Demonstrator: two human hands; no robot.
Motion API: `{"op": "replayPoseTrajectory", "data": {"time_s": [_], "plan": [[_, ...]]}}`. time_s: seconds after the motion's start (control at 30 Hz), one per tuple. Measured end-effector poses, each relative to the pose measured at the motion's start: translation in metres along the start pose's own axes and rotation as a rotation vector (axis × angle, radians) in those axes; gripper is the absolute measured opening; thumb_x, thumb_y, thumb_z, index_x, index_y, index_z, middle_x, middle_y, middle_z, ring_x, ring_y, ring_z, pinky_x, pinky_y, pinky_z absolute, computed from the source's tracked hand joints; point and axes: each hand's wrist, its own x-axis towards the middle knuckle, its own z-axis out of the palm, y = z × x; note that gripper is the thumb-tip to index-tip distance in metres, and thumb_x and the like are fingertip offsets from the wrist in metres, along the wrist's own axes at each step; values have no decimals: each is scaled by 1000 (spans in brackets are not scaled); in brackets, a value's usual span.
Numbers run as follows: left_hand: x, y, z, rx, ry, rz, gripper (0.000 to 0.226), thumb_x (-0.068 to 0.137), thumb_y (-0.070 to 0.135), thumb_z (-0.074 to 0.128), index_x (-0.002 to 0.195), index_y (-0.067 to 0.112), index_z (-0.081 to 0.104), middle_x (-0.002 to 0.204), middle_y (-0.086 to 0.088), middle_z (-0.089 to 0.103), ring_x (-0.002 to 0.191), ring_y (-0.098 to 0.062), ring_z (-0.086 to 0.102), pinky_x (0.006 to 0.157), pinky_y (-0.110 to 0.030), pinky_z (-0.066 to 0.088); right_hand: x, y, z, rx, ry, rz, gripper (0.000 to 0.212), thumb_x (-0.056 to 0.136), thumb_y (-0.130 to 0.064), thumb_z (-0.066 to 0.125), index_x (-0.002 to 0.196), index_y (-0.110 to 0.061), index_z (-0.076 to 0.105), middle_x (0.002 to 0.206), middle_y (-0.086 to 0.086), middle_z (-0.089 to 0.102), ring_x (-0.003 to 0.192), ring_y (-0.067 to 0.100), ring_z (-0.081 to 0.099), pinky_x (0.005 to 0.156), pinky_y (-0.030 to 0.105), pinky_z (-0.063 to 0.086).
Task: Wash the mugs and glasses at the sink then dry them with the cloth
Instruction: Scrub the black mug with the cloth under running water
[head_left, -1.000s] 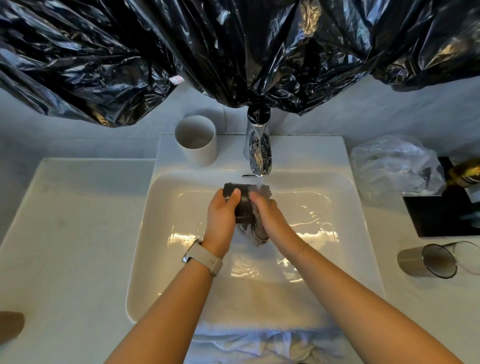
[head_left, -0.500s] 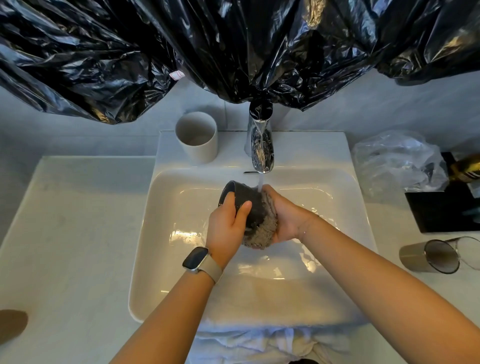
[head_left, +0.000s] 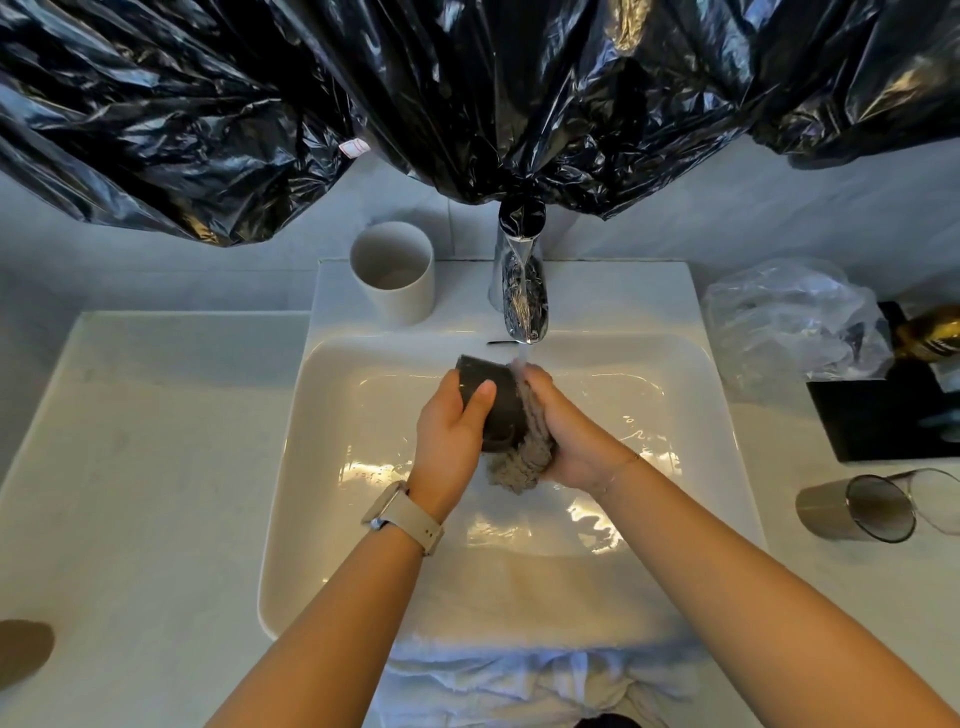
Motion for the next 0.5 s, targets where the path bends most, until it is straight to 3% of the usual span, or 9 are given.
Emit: {"op": "replayPoseTrajectory", "data": {"time_s": [0.13, 0.23, 0.3, 0.37, 0.43, 0.5], "plan": [[-9, -3, 0, 327, -58, 197, 22, 102, 30, 49, 113, 11, 54, 95, 0, 68, 88, -14, 65, 71, -22, 57, -6, 4, 2, 314, 9, 229, 58, 83, -60, 50, 100, -10, 73, 100, 17, 70, 92, 30, 66, 94, 40, 50], [-13, -4, -1, 443, -76, 287, 26, 101, 37, 47, 108, 13, 53, 95, -5, 69, 86, -18, 67, 68, -29, 59, -16, 13, 4, 418, 7, 166, 60, 88, -61, 43, 100, -11, 76, 103, 17, 73, 87, 31, 72, 80, 41, 57], [-14, 0, 1, 319, -44, 201, 21, 101, 33, 49, 107, 14, 55, 96, -5, 69, 90, -19, 68, 75, -40, 60, -20, 22, 9, 274, 114, -1, 62, 97, -64, 30, 110, -18, 71, 108, 13, 73, 94, 26, 73, 81, 40, 58], [-12, 6, 6, 131, 25, 42, 15, 101, 24, 51, 108, 13, 59, 97, -7, 69, 94, -22, 67, 84, -47, 57, -25, 30, 18, -95, 286, -194, 57, 99, -61, 23, 113, -25, 65, 108, 4, 72, 102, 19, 68, 89, 31, 53], [-10, 13, 12, -25, 83, -104, 15, 101, 20, 51, 110, 11, 60, 104, -12, 70, 99, -27, 67, 91, -49, 54, -26, 36, 21, -391, 367, -395, 39, 102, -51, 26, 115, -30, 57, 101, -7, 67, 99, 7, 64, 81, 11, 46], [-6, 17, 14, -128, 126, -247, 18, 102, 20, 49, 112, 9, 60, 109, -16, 69, 102, -30, 67, 94, -50, 53, -26, 47, 17, -519, 427, -541, 26, 104, -38, 36, 116, -26, 55, 99, -8, 61, 93, 0, 60, 72, 1, 39]]}}
